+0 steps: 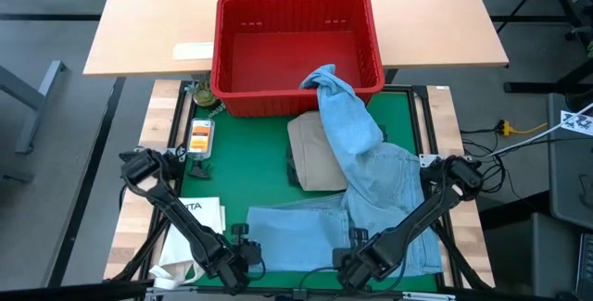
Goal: Fold Laundry from Bin
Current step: Fold the light blue pants
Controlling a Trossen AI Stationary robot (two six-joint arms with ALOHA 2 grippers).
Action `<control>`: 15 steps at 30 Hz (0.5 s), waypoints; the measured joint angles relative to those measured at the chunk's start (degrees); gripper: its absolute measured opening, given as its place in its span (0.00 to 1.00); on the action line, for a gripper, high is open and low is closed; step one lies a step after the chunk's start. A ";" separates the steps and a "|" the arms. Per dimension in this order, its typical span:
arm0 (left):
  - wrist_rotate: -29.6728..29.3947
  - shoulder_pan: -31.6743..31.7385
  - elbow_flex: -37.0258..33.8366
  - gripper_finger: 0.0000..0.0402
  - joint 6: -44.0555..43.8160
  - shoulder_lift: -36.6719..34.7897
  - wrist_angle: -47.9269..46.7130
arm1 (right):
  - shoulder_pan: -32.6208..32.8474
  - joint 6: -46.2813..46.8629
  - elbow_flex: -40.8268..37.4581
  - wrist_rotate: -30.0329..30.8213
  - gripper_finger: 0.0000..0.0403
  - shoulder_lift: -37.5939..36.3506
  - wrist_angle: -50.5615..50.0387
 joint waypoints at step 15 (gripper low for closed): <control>1.97 -0.35 0.27 0.32 1.08 2.96 0.01 | 0.01 -0.09 -0.02 -2.59 0.09 1.68 -0.45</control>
